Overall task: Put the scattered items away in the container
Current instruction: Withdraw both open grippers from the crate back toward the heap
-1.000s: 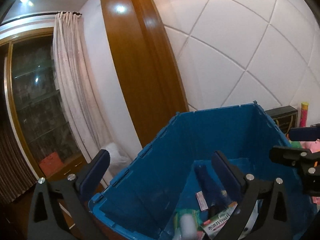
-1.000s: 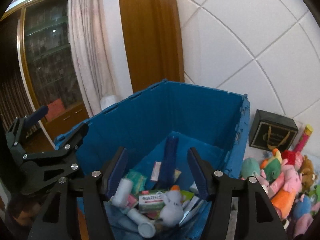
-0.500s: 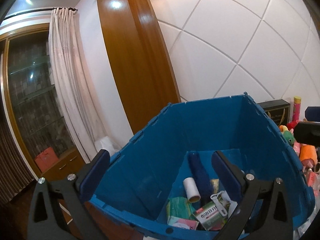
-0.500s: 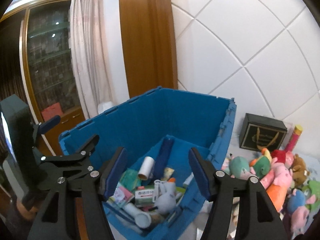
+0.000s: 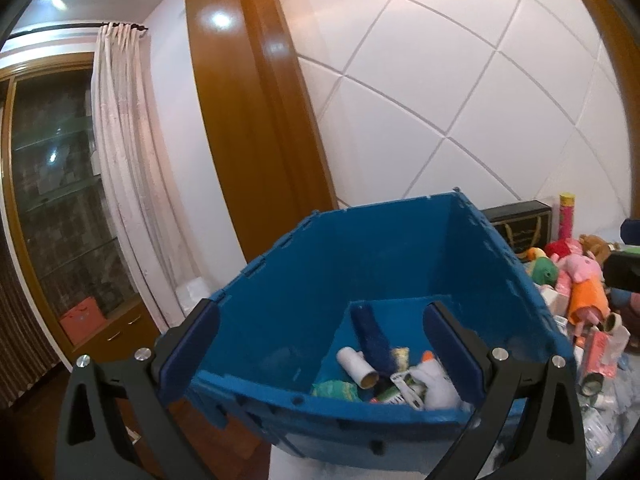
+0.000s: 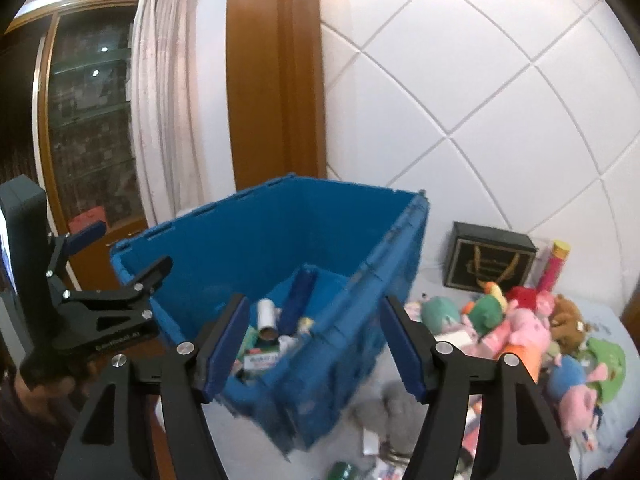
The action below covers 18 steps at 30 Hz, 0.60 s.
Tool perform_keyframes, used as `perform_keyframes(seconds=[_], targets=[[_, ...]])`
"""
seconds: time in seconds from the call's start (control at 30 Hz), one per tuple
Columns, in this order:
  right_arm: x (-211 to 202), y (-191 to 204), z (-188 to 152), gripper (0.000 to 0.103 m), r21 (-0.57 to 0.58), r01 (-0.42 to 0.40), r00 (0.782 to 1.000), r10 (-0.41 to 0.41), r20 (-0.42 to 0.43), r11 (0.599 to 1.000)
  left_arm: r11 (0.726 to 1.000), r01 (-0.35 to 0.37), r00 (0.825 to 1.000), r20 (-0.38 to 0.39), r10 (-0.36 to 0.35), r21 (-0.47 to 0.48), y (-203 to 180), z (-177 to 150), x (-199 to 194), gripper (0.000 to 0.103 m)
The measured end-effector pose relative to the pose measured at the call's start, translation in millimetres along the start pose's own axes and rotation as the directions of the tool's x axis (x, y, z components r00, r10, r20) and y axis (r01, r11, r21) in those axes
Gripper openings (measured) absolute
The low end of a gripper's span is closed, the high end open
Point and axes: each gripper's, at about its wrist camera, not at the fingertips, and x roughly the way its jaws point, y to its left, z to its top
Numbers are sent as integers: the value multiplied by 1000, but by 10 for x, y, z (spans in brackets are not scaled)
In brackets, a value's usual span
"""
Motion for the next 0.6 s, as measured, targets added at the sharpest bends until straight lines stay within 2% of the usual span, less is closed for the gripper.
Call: perform_keyframes(seconds=[0.3,0.6], targets=[[-391,-458,-523,68,34,2,999,0,-44,999,1000,3,1000,9,-3,29,-452,-73,-482,103],[-887,-1146,-979,68,70,41,995,-35,-91,997,1000,16,1000,-21,-15,16,-1118,-183,-1048,103]])
